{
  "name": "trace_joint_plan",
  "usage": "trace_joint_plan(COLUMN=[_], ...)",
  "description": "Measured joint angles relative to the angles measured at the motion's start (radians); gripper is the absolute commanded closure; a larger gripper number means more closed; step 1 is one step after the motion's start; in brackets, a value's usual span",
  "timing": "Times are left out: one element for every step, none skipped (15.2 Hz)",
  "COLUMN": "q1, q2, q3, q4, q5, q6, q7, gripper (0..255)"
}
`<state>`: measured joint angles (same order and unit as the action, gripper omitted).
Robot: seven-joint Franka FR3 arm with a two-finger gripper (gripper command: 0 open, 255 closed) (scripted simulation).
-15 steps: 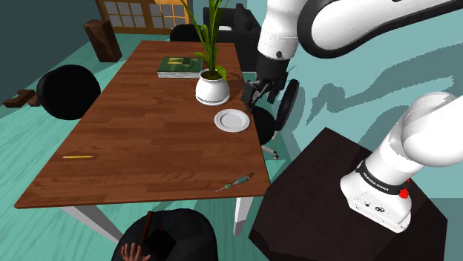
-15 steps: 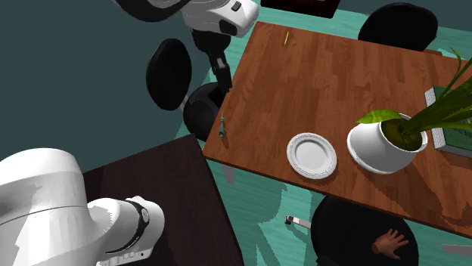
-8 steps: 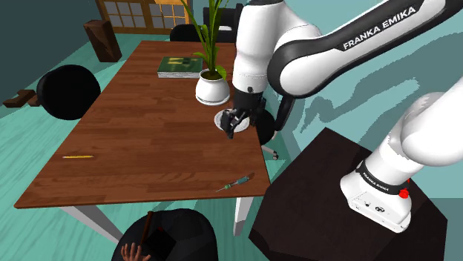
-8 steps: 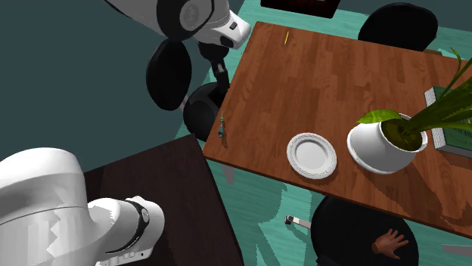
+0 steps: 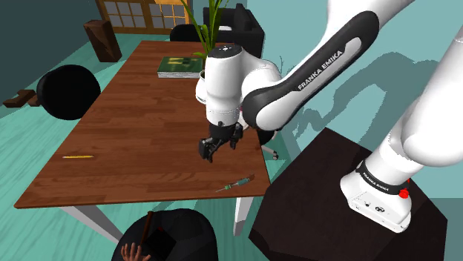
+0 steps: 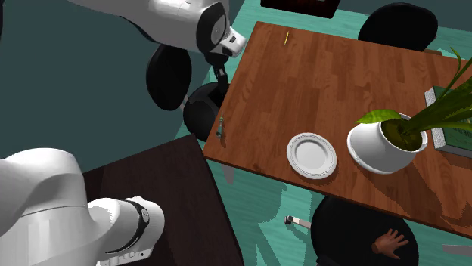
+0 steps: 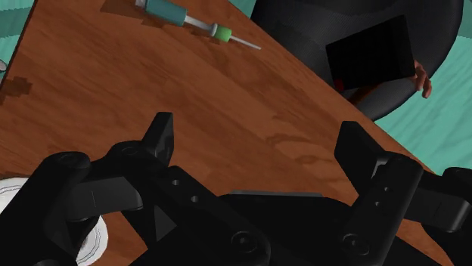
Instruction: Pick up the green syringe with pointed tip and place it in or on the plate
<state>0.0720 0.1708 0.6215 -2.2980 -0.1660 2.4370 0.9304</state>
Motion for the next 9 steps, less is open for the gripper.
trace_joint_plan(q1=[0.014,0.035,0.054,0.074,0.087,0.093,0.099,0.105,0.112], q2=[0.038,0.086,0.130,0.161,0.183,0.196,0.209,0.223,0.237], q3=[-0.008,-0.021,-0.036,-0.046,-0.055,-0.061,-0.069,-0.077,-0.086], q4=[0.016,0.042,0.069,0.087,0.097,0.099,0.100,0.099,0.102], q5=[-0.033,-0.072,-0.106,-0.129,-0.146,-0.158,-0.169,-0.182,-0.194], q6=[0.009,0.018,0.022,0.026,0.033,0.042,0.052,0.064,0.074], q7=[0.032,0.068,0.097,0.125,0.142,0.151,0.159,0.168,0.176], gripper=[0,0,0,0,0,0,0,0,0])
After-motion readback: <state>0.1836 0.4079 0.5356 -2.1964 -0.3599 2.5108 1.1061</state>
